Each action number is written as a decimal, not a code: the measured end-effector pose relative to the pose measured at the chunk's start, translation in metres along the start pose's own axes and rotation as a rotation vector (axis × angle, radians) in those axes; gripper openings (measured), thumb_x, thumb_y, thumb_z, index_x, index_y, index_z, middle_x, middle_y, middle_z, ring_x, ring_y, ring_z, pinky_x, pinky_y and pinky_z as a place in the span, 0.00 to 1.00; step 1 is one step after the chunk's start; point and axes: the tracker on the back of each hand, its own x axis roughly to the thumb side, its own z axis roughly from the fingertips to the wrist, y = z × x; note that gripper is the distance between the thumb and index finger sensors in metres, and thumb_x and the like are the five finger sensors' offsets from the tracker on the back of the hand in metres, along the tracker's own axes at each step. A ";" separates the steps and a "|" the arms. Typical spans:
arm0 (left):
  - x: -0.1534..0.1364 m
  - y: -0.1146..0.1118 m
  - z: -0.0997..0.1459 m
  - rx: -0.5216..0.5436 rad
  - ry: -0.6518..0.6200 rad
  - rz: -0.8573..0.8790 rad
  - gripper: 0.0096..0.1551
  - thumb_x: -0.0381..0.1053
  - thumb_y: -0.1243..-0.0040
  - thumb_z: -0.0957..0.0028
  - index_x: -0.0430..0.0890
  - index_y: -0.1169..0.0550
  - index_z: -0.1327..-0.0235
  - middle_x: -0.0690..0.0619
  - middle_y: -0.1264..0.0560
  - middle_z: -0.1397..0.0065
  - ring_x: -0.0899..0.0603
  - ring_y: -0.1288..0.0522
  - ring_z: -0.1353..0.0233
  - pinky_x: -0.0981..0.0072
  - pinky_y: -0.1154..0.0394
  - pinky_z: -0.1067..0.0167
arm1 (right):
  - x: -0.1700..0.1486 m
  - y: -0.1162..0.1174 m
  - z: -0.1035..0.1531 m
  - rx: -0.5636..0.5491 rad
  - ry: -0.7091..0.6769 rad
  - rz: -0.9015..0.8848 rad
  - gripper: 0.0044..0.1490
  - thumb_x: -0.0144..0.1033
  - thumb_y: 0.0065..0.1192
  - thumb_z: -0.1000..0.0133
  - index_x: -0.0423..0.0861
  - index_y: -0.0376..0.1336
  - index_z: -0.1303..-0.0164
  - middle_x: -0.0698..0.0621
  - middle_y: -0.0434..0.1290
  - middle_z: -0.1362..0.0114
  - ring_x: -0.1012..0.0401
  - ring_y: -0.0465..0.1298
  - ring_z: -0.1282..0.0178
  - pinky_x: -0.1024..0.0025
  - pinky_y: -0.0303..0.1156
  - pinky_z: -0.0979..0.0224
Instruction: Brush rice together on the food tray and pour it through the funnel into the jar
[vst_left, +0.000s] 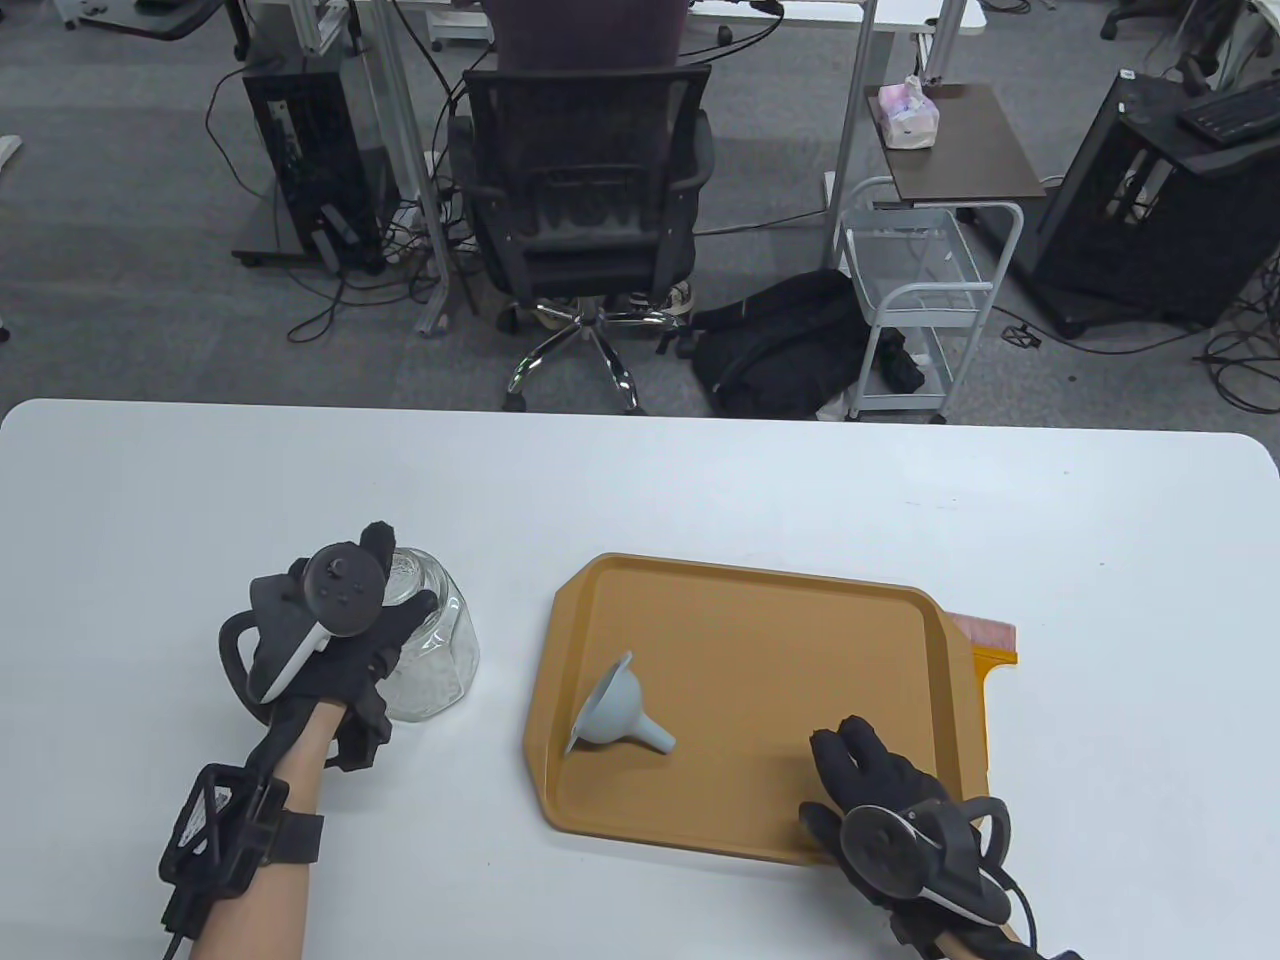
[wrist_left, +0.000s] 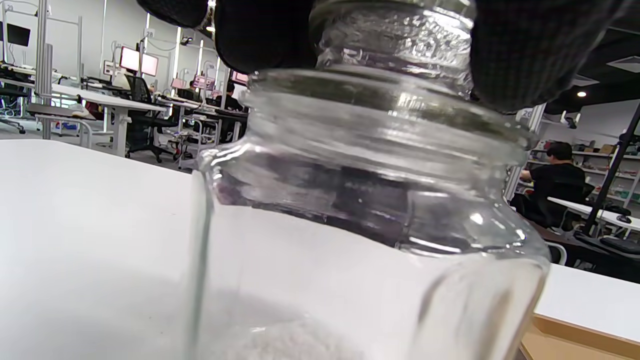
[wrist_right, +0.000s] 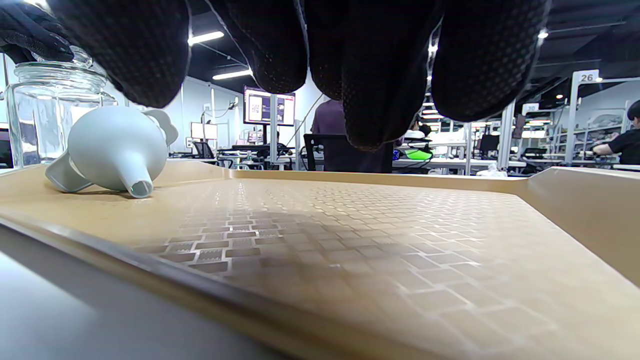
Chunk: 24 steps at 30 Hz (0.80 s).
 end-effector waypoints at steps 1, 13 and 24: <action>0.000 -0.001 0.001 0.003 -0.002 0.010 0.50 0.70 0.33 0.55 0.52 0.34 0.20 0.42 0.30 0.21 0.36 0.33 0.26 0.32 0.43 0.26 | 0.000 0.000 0.000 0.001 0.001 0.000 0.47 0.57 0.63 0.47 0.42 0.59 0.22 0.34 0.62 0.22 0.45 0.77 0.37 0.43 0.74 0.39; 0.006 -0.004 0.024 0.102 0.018 -0.099 0.57 0.78 0.44 0.54 0.50 0.45 0.17 0.40 0.47 0.13 0.33 0.46 0.17 0.28 0.51 0.24 | 0.020 -0.007 0.004 -0.025 -0.077 0.096 0.48 0.58 0.63 0.47 0.42 0.59 0.22 0.34 0.61 0.21 0.44 0.76 0.35 0.42 0.73 0.37; 0.048 -0.006 0.078 0.123 -0.267 0.168 0.55 0.77 0.45 0.51 0.53 0.46 0.16 0.44 0.51 0.11 0.34 0.58 0.15 0.28 0.61 0.25 | 0.049 -0.038 -0.009 -0.220 -0.057 0.273 0.49 0.59 0.63 0.47 0.43 0.57 0.20 0.35 0.60 0.20 0.44 0.74 0.31 0.40 0.71 0.34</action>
